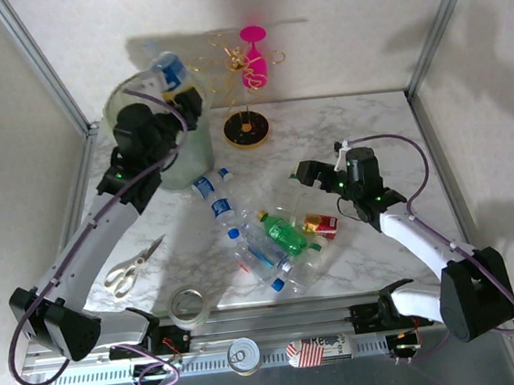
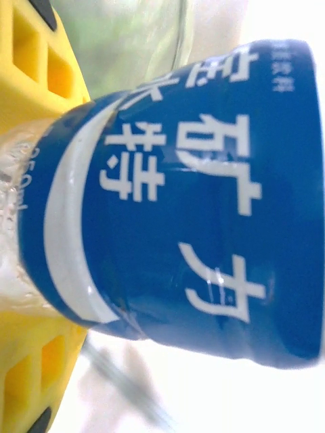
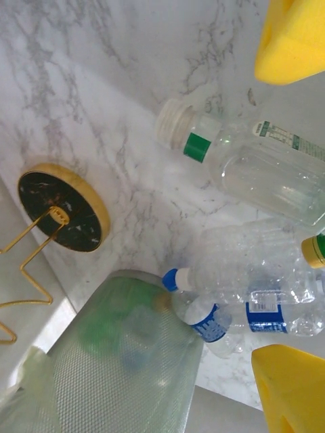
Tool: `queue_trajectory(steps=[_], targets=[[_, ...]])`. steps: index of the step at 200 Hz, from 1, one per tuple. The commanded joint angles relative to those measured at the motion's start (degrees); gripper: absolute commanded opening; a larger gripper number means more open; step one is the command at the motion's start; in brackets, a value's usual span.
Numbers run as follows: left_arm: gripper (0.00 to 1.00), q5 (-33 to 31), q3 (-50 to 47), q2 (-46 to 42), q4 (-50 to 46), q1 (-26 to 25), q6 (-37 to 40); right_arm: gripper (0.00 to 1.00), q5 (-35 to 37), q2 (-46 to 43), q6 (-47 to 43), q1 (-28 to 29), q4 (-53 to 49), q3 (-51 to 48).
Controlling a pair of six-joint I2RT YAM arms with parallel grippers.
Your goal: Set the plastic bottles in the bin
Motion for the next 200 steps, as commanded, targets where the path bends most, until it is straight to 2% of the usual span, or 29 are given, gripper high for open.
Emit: queue_trajectory(steps=[1, 44, 124, 151, 170, 200], targets=[[0.3, -2.9, 5.2, 2.7, -6.4, 4.9, 1.8, 0.99, -1.2, 0.6, 1.0, -0.1, 3.0, -0.2], [0.3, -1.6, 13.2, 10.0, -13.4, 11.0, 1.5, 0.99, -0.2, 0.7, 0.3, -0.2, 2.2, 0.9], [0.36, -4.6, 17.1, 19.2, -20.9, 13.4, 0.3, 0.99, 0.6, -1.2, 0.0, -0.2, 0.7, -0.7], [0.5, -4.7, 16.5, 19.5, -21.3, 13.4, -0.4, 0.99, 0.9, -0.7, -0.9, -0.2, -1.0, 0.0], [0.65, -4.7, 16.5, 18.9, -21.0, 13.3, -0.8, 0.99, 0.4, 0.2, -1.9, -0.1, -2.2, 0.8], [0.81, -4.4, 16.3, 17.2, -20.6, 13.2, -1.5, 0.99, 0.0, 2.4, -2.6, 0.2, -3.8, 2.0]])
